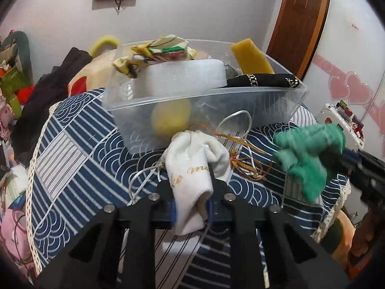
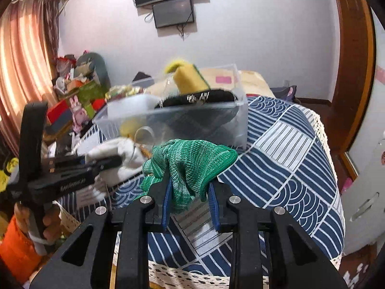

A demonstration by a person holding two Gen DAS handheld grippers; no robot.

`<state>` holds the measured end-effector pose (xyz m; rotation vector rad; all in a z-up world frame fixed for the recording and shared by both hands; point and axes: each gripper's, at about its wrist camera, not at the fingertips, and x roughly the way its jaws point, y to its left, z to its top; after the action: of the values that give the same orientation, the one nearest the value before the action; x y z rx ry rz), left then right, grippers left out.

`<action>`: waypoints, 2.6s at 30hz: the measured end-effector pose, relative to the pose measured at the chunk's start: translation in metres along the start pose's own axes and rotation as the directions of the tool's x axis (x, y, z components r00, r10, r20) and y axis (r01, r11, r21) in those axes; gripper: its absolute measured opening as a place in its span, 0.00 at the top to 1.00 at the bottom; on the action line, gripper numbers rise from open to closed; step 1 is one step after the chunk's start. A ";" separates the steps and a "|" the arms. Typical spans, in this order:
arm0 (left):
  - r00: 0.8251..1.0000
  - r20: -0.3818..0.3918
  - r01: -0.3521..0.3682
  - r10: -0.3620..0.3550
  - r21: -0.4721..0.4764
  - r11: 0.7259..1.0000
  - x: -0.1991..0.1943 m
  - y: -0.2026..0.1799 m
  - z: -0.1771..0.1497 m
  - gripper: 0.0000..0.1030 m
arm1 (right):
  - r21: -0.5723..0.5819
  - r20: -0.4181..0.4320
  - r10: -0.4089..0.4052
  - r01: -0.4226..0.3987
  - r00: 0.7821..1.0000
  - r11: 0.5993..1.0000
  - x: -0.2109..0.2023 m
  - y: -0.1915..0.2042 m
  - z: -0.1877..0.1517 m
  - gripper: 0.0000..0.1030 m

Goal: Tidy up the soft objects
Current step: 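Grasp the white sock with left tool while right tool grasps the green knit glove, then place the sock in the box with left tool while right tool places the glove in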

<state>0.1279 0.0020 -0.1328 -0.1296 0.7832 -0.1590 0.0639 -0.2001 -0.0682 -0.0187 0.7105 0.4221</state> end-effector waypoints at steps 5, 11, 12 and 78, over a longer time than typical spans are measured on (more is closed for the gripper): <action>0.998 0.066 -0.003 0.003 0.004 1.000 -0.026 -0.004 0.000 0.88 | -0.008 0.044 -0.006 0.006 0.999 1.000 -0.007 -0.001 0.013 0.77; 0.984 0.177 -0.003 0.000 0.021 1.000 -0.068 -0.011 0.011 0.88 | -0.002 0.112 -0.012 0.012 0.994 1.000 -0.018 0.000 0.032 0.77; 0.981 0.192 -0.003 -0.001 0.023 1.000 -0.074 -0.010 0.015 0.88 | -0.002 0.127 -0.016 0.016 0.992 1.000 -0.020 0.000 0.035 0.77; 0.888 0.457 -0.077 0.055 0.028 0.997 -0.125 -0.022 0.070 0.18 | -0.056 0.366 -0.051 0.077 0.929 0.995 -0.049 0.023 0.094 0.17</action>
<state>0.0888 0.0087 0.0065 -0.0917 0.3114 -0.0759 0.0811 -0.1821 0.0371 -0.0282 0.3273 0.3742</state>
